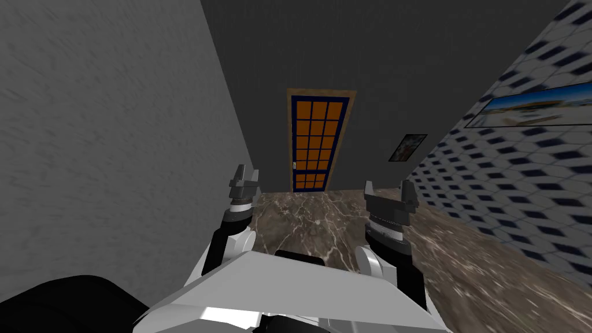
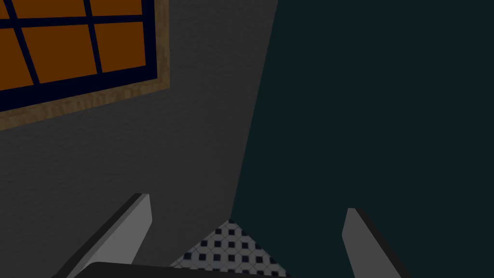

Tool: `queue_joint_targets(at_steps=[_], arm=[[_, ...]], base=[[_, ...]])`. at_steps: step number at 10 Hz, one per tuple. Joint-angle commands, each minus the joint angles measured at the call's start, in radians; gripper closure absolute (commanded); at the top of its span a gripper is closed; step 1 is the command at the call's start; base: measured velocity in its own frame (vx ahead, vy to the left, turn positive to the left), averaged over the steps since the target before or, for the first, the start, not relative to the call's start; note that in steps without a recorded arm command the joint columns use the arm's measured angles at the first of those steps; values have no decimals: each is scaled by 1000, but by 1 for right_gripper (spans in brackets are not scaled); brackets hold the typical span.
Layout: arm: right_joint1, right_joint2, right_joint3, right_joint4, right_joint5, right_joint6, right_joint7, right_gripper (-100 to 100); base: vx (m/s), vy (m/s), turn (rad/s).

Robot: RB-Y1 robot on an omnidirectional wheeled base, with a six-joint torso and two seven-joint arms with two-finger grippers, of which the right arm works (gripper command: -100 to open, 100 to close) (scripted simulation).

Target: Pull the door open

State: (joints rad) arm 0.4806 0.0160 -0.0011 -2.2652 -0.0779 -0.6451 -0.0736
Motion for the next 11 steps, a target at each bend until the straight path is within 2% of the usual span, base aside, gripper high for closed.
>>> queue_joint_targets(at_steps=[1,3,8,11], arm=[[-5,-17,-16,35,16,-8,32,-100],[-8,-26,-27,56,26,-13,53,-100],[-24,-60,-78,163,75,-39,152,-100],[-32,-74,-103,216,100,-51,202,-100]], base=[[72,63,84],[142,35,56],[157,60,79],[153,61,63]])
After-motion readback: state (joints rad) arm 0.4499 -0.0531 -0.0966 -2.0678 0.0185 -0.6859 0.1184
